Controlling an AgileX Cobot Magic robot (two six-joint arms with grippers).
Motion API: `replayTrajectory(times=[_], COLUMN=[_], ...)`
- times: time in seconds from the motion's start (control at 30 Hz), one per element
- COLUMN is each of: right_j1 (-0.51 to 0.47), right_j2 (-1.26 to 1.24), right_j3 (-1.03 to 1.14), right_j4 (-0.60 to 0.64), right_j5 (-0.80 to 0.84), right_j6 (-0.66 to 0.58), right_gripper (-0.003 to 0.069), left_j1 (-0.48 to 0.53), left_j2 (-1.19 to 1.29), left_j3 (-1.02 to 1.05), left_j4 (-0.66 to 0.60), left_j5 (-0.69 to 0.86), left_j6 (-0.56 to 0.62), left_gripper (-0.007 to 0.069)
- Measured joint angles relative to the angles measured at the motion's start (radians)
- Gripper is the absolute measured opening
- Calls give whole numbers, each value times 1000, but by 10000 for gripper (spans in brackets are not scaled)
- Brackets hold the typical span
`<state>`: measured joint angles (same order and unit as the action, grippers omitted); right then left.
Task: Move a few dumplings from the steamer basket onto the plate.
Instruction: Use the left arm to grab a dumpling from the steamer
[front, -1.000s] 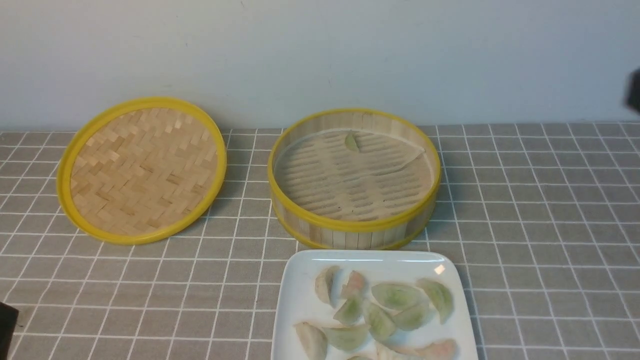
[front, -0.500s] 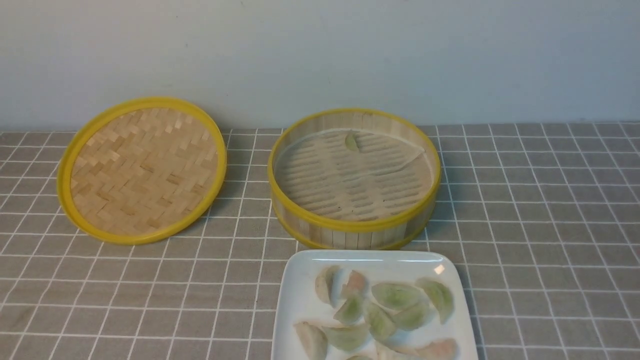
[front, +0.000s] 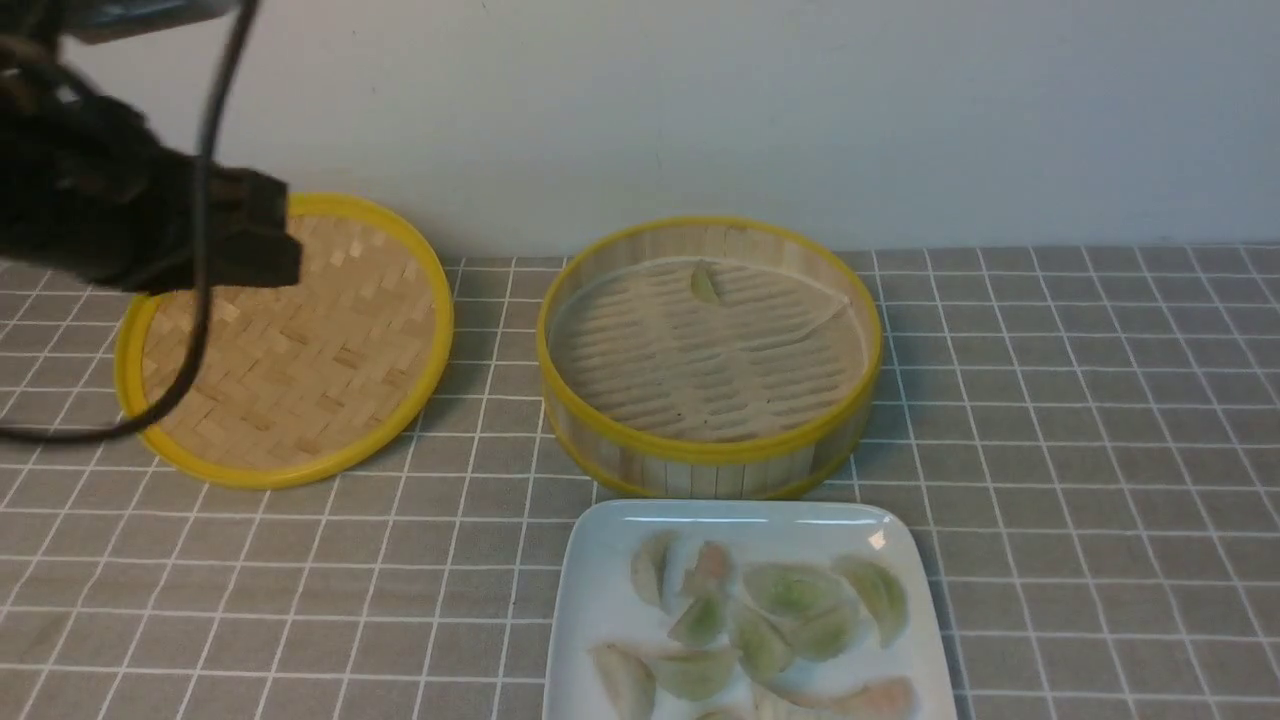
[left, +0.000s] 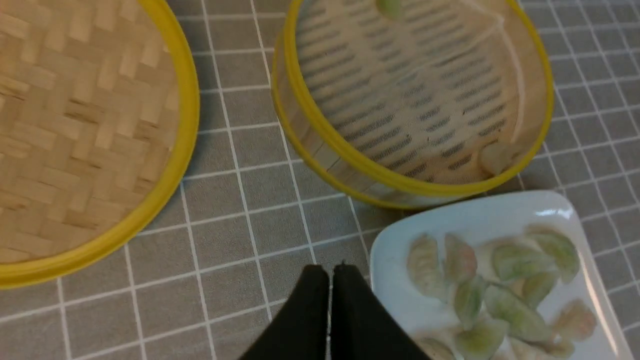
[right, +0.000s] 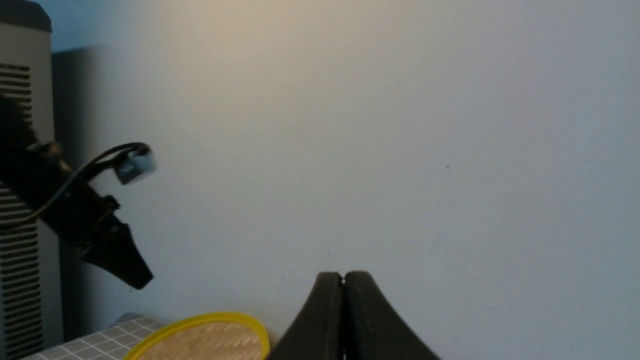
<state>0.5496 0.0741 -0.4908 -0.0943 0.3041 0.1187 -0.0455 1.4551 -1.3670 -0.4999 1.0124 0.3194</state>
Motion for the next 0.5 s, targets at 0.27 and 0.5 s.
replayTrajectory(times=[0.27, 0.5], right_j1=[0, 0], right_j2=[0, 0], right_j3=[0, 0], right_j4=[0, 0], right_j5=[32, 33], right_j6=[39, 77], right_gripper=[-15, -15], left_j1=[-194, -258], left_j2=[458, 917], left_j3=[-500, -1187], left_j4=[203, 263], left_j5=[173, 221], left_j6=[-61, -76], left_gripper=[-5, -5])
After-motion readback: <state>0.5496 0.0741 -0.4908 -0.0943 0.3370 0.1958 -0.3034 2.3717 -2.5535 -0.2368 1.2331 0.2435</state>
